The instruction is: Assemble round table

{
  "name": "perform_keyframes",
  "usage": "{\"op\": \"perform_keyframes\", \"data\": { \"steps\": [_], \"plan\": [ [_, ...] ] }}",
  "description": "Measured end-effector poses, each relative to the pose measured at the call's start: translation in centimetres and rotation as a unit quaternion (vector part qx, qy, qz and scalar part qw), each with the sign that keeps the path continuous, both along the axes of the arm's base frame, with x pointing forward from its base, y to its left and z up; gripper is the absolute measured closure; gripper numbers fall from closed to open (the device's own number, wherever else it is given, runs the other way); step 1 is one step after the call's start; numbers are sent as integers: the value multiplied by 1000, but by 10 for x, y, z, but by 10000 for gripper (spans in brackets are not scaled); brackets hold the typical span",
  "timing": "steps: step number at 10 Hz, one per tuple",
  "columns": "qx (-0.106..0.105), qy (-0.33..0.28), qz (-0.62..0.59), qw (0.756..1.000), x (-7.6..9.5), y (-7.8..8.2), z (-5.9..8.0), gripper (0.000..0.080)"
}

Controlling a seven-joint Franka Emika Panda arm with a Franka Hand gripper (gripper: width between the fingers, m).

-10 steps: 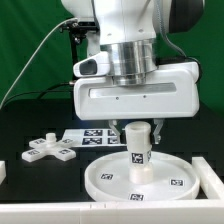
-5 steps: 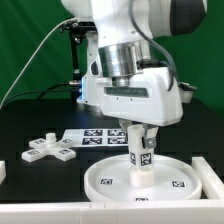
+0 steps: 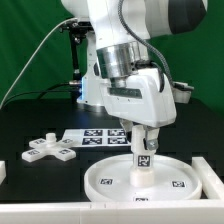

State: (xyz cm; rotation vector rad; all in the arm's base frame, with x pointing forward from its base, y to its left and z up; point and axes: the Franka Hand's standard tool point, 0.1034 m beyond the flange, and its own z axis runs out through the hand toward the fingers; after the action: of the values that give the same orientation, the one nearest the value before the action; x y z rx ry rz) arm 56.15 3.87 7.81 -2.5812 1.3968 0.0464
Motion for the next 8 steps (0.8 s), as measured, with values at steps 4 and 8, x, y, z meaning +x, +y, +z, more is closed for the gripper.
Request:
{"op": "perform_keyframes", "data": {
  "steps": [4,8],
  "plan": [
    [-10,-25,223,974,3,4,5,151],
    [-57,-40,458,886,1,4,4,151]
  ]
}}
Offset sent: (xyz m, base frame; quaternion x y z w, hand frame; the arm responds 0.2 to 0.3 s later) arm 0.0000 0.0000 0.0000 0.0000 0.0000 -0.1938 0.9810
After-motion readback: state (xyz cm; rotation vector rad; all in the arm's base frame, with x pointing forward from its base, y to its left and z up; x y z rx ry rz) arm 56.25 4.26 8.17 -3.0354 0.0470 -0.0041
